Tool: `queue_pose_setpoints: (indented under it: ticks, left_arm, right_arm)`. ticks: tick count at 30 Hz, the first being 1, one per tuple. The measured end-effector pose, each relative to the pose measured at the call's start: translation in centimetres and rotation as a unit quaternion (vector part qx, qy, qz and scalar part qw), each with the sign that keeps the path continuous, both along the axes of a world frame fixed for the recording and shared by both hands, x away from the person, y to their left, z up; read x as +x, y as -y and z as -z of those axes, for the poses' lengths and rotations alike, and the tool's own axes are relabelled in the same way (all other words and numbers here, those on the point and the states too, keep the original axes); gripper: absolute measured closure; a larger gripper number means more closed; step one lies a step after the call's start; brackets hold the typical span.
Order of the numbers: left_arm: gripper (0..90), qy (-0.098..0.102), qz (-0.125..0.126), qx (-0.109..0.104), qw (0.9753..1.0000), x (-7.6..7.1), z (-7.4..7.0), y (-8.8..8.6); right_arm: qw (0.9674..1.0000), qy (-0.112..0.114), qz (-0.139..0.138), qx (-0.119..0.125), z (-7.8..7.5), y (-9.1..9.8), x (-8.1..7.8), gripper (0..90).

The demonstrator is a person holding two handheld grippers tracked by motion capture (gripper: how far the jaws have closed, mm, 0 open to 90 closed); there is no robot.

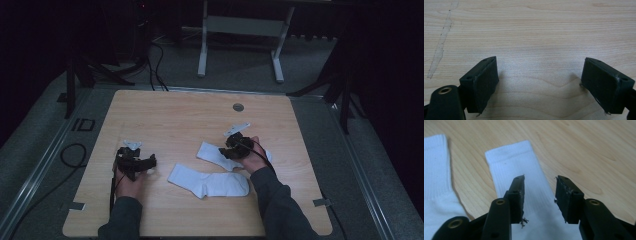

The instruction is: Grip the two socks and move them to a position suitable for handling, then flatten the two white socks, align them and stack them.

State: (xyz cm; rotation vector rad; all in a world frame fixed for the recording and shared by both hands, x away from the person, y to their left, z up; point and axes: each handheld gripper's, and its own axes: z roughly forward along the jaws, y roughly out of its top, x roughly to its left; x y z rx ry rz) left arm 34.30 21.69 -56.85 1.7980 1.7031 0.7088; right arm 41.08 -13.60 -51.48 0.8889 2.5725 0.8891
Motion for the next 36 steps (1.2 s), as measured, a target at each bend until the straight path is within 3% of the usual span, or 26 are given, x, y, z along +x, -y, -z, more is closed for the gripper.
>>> queue_pose_setpoints:
  ticks: [8, 15, 30, 36]
  left_arm:
    - [14.0, -0.001, 0.0, 0.0, 1.0, 0.0, 0.0, 0.0]
    - [14.0, 0.0, 0.0, 0.0, 1.0, 0.0, 0.0, 0.0]
    - [14.0, 0.0, 0.0, 0.0, 1.0, 0.0, 0.0, 0.0]
    - [14.1, 0.0, 0.0, 0.0, 1.0, 0.0, 0.0, 0.0]
  right_arm:
    - [0.9988, -0.007, -0.041, -0.028, 0.8, -2.1, 0.2, 53.7]
    - [0.9979, -0.029, -0.047, -0.035, 2.3, -2.8, 1.0, 49.6]
    - [0.9973, -0.045, -0.052, -0.024, 2.8, -3.2, 1.5, 48.3]
    - [0.9967, -0.048, -0.064, -0.01, 3.1, -2.8, 1.7, 48.2]
